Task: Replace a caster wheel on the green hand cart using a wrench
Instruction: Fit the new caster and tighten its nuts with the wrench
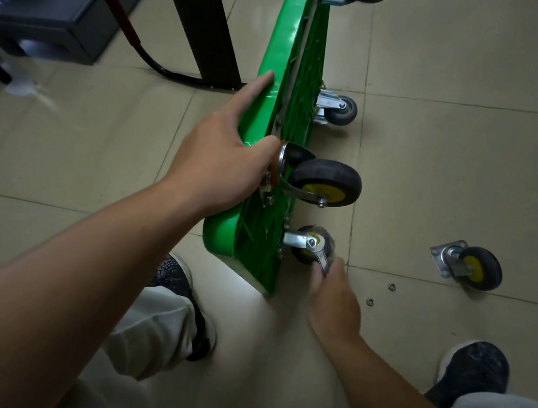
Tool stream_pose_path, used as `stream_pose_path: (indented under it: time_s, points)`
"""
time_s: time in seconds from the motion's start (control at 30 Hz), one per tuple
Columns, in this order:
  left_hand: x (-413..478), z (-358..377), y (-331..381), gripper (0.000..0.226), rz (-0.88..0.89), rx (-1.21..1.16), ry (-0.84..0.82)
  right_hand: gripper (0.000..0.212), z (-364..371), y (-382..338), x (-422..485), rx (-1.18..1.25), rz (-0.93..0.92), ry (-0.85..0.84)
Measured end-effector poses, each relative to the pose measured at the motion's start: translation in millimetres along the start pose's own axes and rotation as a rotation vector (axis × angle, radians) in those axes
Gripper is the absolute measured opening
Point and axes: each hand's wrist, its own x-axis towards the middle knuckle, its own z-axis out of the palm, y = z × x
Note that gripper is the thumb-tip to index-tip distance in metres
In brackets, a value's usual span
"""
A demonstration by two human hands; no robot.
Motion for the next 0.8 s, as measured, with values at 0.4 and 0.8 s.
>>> stream_pose_path:
  time_s: [0.4,0.8]
  points:
    - [-1,-2,5,0.075,0.011,-0.039,0.002,0.013,50,72,32,0.185,0.394,-0.218]
    - [-3,-1,7,0.076,0.003,-0.067,0.003,0.016,50,112,56,0.32,1.033,-0.186]
